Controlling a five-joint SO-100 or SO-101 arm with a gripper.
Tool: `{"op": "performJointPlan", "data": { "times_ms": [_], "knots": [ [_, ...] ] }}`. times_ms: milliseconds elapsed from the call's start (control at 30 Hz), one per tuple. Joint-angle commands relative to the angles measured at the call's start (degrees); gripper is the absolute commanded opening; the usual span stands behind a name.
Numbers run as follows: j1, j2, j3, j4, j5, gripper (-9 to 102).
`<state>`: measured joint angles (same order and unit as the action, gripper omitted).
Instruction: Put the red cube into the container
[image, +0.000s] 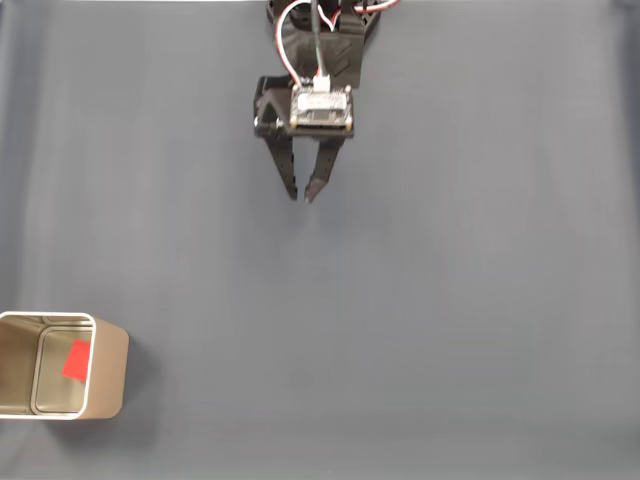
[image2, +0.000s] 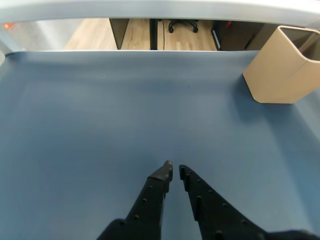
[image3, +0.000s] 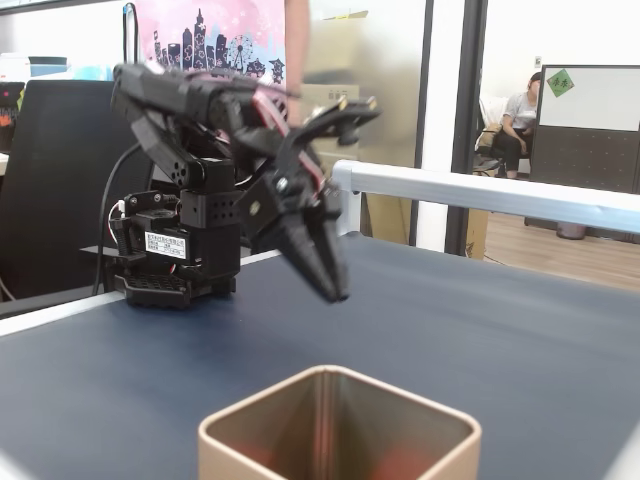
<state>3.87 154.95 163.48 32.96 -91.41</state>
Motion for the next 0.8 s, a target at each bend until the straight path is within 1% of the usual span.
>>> {"op": "performJointPlan", "data": {
  "times_ms": [0, 133, 233, 367, 567, 600, 767],
  "knots": [
    [1.1, 8.9, 7.3, 1.8, -2.5, 0],
    [1.6, 18.4, 13.3, 8.1, -3.7, 0],
    [0.8, 23.5, 13.7, 16.0, -2.5, 0],
    [-0.6, 27.7, 13.8, 24.1, -0.6, 0],
    [-0.7, 34.0, 13.8, 39.1, -0.2, 0],
    [-0.7, 35.4, 13.8, 40.9, 0.4, 0],
    [-0.4, 35.5, 13.8, 44.2, 2.5, 0]
  ]
}}
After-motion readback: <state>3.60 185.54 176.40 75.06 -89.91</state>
